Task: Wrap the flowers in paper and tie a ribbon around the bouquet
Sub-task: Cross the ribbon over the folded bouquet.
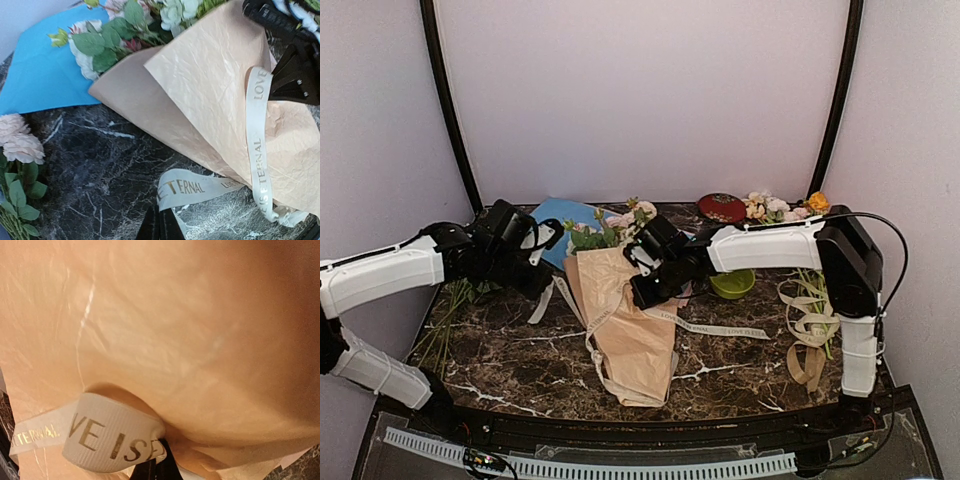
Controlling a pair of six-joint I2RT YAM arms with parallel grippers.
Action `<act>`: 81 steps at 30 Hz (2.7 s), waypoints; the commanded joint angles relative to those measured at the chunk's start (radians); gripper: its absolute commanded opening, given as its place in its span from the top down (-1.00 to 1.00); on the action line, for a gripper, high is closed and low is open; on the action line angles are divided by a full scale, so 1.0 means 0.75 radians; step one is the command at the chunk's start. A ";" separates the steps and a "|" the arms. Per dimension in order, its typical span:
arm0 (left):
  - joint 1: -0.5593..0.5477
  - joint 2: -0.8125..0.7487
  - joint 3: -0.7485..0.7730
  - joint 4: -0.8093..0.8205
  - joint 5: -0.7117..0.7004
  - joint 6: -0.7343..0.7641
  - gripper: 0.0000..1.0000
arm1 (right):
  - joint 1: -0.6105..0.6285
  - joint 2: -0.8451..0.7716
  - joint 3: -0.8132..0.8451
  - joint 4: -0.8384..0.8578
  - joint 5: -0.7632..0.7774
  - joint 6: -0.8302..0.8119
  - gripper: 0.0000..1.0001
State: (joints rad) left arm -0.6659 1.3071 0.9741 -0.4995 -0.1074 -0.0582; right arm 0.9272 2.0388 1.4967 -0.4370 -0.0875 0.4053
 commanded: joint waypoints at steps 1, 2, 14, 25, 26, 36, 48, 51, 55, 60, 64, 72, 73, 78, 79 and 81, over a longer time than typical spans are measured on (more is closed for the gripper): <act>0.003 -0.223 -0.075 0.076 -0.093 0.005 1.00 | 0.024 0.091 0.138 -0.046 -0.039 -0.020 1.00; 0.003 -0.287 -0.099 0.120 -0.064 0.032 1.00 | 0.027 0.110 0.156 -0.049 -0.045 -0.020 1.00; -0.022 -0.695 -0.273 0.345 0.300 0.175 1.00 | 0.026 0.285 0.367 -0.037 -0.162 0.007 1.00; -0.022 -0.102 -0.192 0.462 0.306 0.009 1.00 | 0.064 0.075 0.166 0.039 -0.181 -0.057 1.00; -0.022 -0.009 -0.161 0.459 0.310 0.006 1.00 | 0.066 0.056 0.140 0.053 -0.186 -0.053 1.00; -0.020 0.446 0.016 0.424 0.474 -0.002 1.00 | 0.085 0.032 0.064 0.094 -0.195 -0.011 1.00; 0.022 0.745 0.067 0.260 0.392 -0.035 1.00 | 0.237 -0.269 -0.034 -0.034 -0.216 -0.123 1.00; 0.027 0.784 0.079 0.253 0.390 -0.036 1.00 | 0.306 -0.452 -0.194 -0.057 -0.272 -0.133 1.00; 0.035 0.789 0.081 0.250 0.395 -0.035 1.00 | 0.370 -0.727 -0.410 -0.112 -0.319 -0.058 1.00; 0.041 0.789 0.095 0.227 0.363 -0.026 1.00 | 0.355 -1.146 -0.536 -0.312 -0.025 0.079 1.00; 0.044 0.789 0.093 0.223 0.358 -0.023 1.00 | 0.176 -1.462 -0.427 -0.475 0.249 0.174 1.00; 0.043 0.793 0.094 0.220 0.350 -0.021 1.00 | -0.029 -1.435 0.022 -0.645 0.840 0.060 1.00; 0.043 0.793 0.094 0.219 0.347 -0.022 1.00 | -0.029 -1.386 0.024 -0.549 0.724 -0.005 1.00; 0.043 0.775 0.090 0.212 0.332 -0.027 1.00 | -0.029 -0.946 0.055 -0.213 0.323 -0.148 1.00; 0.043 0.767 0.088 0.212 0.329 -0.027 1.00 | -0.030 -0.845 0.064 -0.143 0.234 -0.136 1.00; 0.045 0.756 0.088 0.208 0.323 -0.025 1.00 | -0.030 -0.658 0.076 -0.048 0.078 -0.100 1.00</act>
State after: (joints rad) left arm -0.6415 1.8454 1.0657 -0.2550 0.2062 -0.0822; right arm 0.9047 1.2839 1.5723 -0.6380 0.2359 0.3584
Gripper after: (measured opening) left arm 0.003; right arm 0.004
